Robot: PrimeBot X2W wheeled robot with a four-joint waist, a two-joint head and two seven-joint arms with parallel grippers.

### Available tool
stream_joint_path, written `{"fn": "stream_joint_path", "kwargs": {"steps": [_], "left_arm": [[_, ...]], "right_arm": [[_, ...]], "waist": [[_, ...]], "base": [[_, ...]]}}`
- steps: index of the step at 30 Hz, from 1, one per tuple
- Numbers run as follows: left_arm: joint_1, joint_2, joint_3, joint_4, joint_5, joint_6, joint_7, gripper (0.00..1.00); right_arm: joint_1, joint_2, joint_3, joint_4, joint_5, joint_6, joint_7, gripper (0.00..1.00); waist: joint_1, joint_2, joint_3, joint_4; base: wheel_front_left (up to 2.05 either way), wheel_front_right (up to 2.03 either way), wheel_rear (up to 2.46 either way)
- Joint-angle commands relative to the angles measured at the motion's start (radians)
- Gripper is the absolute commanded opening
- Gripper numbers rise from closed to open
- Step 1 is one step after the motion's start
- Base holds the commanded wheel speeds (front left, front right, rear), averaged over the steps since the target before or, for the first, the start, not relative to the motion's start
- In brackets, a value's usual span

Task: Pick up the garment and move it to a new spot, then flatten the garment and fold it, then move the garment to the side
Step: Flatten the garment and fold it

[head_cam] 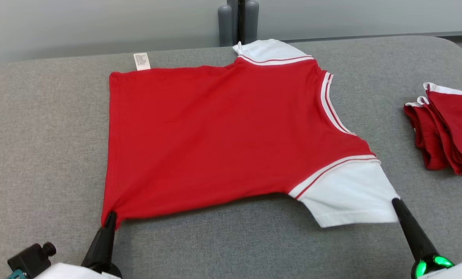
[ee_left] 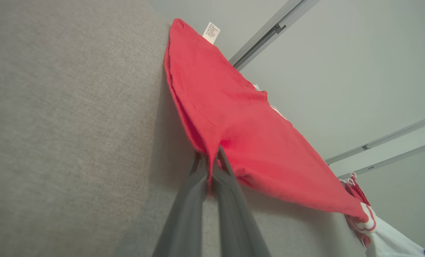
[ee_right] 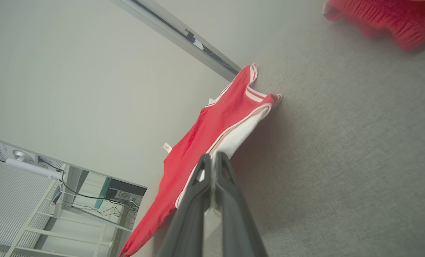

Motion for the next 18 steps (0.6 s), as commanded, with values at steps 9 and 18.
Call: {"fn": "stream_joint_path", "kwargs": {"steps": [9, 18], "left_arm": [[0.1, 0.073, -0.028, -0.039, -0.01, 0.012, 0.077, 0.0], [0.174, 0.104, -0.039, -0.106, -0.026, 0.041, 0.122, 0.0]], "right_arm": [[0.12, 0.034, -0.049, -0.065, -0.038, 0.0, 0.091, 0.0], [0.18, 0.052, -0.094, -0.031, -0.068, 0.0, 0.173, 0.0]], "waist": [[0.0, 0.0, -0.018, -0.006], [0.0, 0.0, -0.026, -0.005]], "base": [[0.0, 0.0, 0.0], [0.0, 0.0, 0.0]]}}
